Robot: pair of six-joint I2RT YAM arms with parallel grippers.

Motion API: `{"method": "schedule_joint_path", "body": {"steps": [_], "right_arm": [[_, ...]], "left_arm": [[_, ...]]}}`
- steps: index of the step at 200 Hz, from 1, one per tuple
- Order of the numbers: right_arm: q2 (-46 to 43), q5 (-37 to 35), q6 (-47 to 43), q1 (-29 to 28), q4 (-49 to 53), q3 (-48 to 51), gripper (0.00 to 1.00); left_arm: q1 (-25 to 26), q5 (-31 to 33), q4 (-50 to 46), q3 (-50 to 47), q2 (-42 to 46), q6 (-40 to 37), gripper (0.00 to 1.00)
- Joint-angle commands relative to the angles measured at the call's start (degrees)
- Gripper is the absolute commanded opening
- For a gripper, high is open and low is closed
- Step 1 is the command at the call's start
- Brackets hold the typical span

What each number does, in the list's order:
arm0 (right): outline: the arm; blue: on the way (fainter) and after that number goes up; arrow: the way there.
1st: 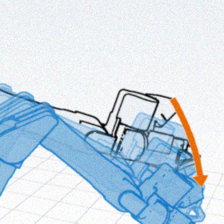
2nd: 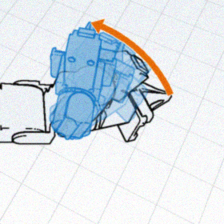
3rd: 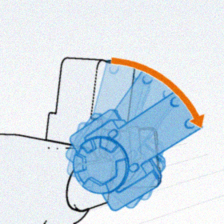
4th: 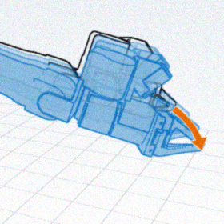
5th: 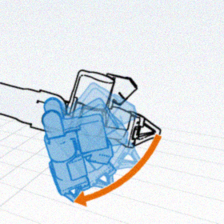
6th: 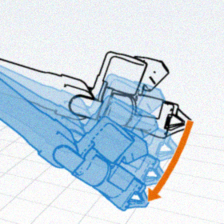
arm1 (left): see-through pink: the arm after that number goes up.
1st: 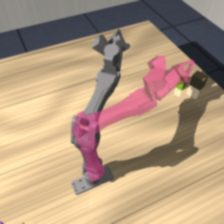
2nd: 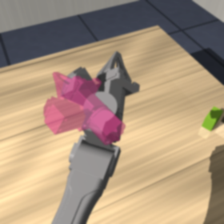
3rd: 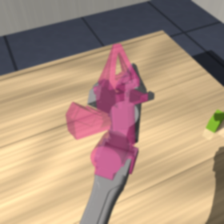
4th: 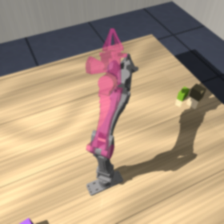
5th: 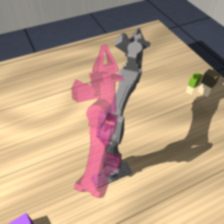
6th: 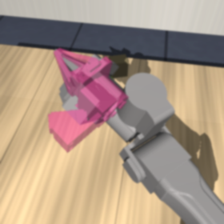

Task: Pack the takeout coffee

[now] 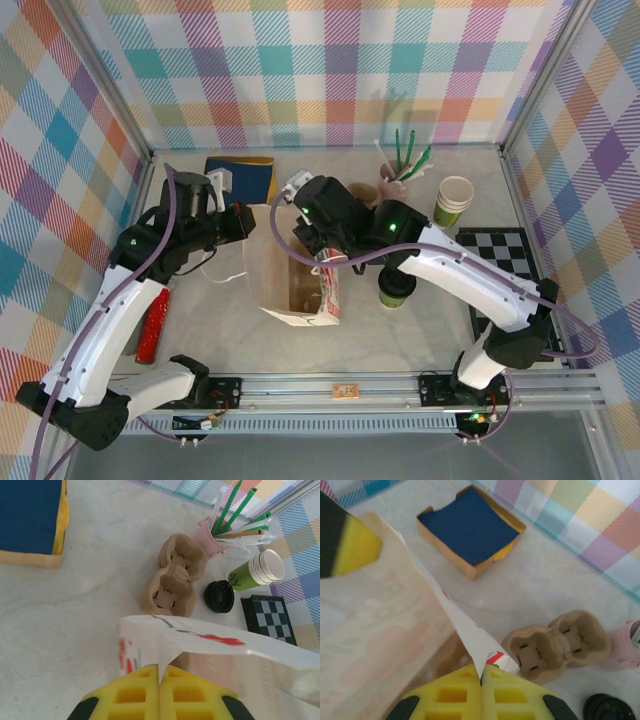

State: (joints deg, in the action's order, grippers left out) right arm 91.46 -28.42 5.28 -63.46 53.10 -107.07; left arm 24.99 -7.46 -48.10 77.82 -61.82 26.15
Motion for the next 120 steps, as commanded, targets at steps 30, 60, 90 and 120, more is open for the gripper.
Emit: {"method": "schedule_joint_path", "body": {"steps": [30,60,90,120], "right_arm": [[-3.14,5.50,4.15,1.18,0.79,2.82,0.05],[-3.81,8.39,5.56,3.10,0.13,4.94,0.05],[-3.66,11.90,6.28,5.36,-0.01,6.33,0.05],[-2.68,14.82,6.60,7.98,0.09,6.83,0.05]], "left_arm": [[2.40,-1.30,-2.09,2.34,1.05,3.73,0.00],[2.77,-1.44,-1.61,0.93,0.33,4.21,0.00],[2.74,-2.58,-1.08,0.49,-1.27,4.49,0.00],[2.86,-3.43,-0.16,-0.12,-2.67,5.30,0.00]]}}
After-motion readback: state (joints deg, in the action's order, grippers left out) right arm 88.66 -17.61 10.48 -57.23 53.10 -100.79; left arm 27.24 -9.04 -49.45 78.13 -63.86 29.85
